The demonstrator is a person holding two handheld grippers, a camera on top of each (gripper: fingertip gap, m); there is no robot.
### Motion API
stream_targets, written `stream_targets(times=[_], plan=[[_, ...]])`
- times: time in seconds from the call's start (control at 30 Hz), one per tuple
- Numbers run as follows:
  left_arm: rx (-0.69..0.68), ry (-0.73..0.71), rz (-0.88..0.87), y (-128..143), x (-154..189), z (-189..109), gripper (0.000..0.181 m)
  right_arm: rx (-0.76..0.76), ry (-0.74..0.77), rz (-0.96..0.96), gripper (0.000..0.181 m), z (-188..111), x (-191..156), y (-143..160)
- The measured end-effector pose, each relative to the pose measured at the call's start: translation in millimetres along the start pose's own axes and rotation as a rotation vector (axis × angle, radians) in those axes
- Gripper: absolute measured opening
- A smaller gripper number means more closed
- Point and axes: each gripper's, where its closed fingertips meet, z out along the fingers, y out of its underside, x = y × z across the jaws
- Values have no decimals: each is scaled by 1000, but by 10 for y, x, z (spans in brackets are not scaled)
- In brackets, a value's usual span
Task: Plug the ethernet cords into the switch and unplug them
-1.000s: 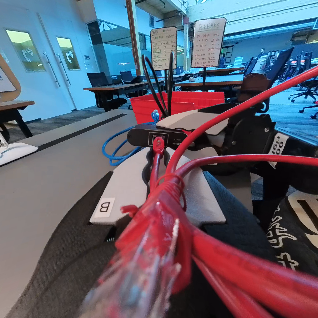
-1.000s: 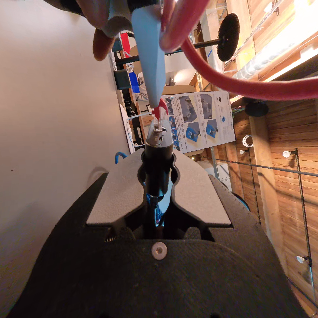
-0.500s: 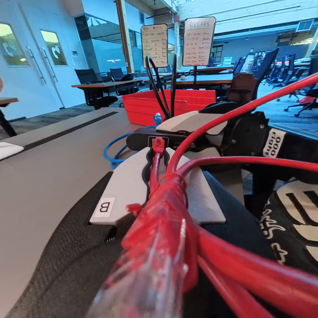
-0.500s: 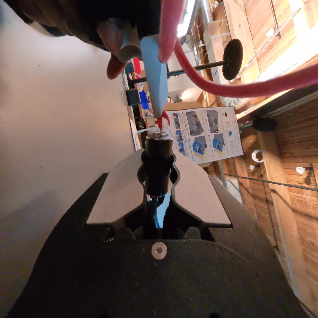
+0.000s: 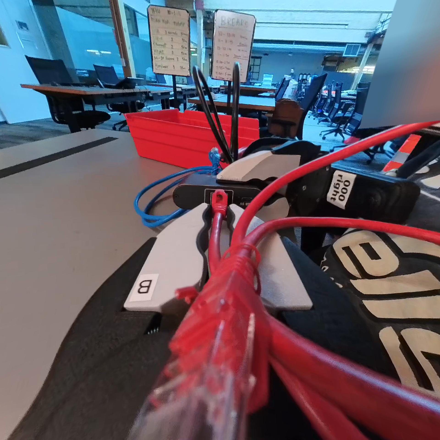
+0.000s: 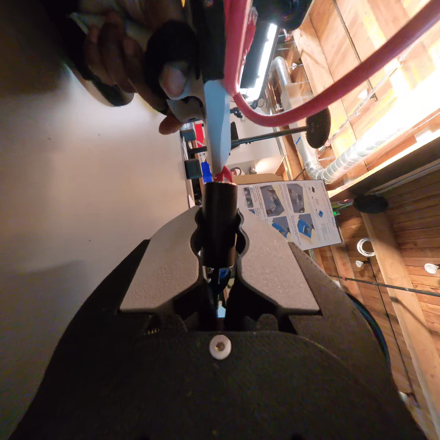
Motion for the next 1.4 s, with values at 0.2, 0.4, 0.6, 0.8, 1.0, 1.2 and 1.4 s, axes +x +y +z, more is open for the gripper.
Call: stream_targets(times=[0.2,0.4,0.6,0.8,1.0,1.2,1.4], plan=[[93,14,-29,-110,-31,-11,40,-53,73,107,24,66,243,151],[266,-199,46,-349,-310,-194,50,-138,305,266,24,-30,1372,588],[267,-383,-10,-324,-602,-291,46,-299,516,633,24,-536,2244,1444],[277,-378,-7,-333,-593,-300,43,-516,520,978,24,-1128,2024,2410],[275,-361,-25,-321,-590,-291,42,-709,403,1178,24,-1307,1661,2823],[284,-360,-11,-332,-570,-300,41,-755,274,1336,24,-1134,1327,2888],[287,-359,10,-338,-544,-302,40,-772,224,1448,24,-1074,1182,2883]])
